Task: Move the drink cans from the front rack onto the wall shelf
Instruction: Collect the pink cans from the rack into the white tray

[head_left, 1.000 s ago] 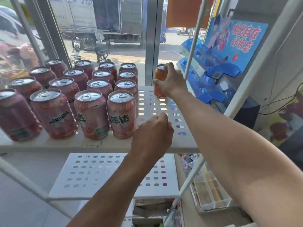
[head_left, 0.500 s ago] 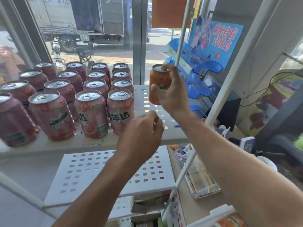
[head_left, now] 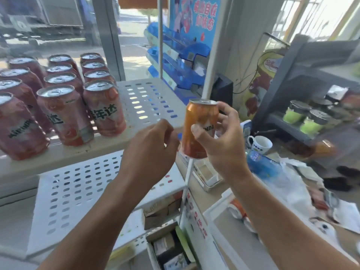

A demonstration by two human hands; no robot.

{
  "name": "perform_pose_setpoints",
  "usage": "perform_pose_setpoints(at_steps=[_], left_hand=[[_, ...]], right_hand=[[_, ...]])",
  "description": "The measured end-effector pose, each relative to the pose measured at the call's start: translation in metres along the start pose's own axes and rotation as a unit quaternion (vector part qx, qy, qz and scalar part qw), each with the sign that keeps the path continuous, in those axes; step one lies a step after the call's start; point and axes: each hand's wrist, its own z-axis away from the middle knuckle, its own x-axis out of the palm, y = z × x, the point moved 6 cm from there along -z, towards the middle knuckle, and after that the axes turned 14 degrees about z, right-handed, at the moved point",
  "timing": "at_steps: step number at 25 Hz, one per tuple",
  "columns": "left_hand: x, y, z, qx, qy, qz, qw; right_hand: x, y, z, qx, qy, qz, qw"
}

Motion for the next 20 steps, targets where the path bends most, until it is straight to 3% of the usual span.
perform_pose_setpoints(at_steps=[5, 12, 16, 20], left_hand=[[0.082, 0.023, 0.012, 0.080, -0.100, -0.012, 0.992], [0.217, 0.050, 0.038, 0.147, -0.263, -0.021, 0.953], [0.276, 0.061, 0.052, 0.174, -0.326, -0.027, 0.929], [0.318, 0.058, 0.062, 0.167, -0.360, -0.046, 0.917]], right_hand=[[-0.073, 0.078, 0.045, 0.127, 0.089, 0.053, 0.986], [-0.171, 0.194, 0.112, 0.296, 0.197, 0.104, 0.929], [-0.206, 0.260, 0.146, 0.399, 0.218, 0.140, 0.880], [-0.213, 0.313, 0.174, 0.487, 0.170, 0.163, 0.841]])
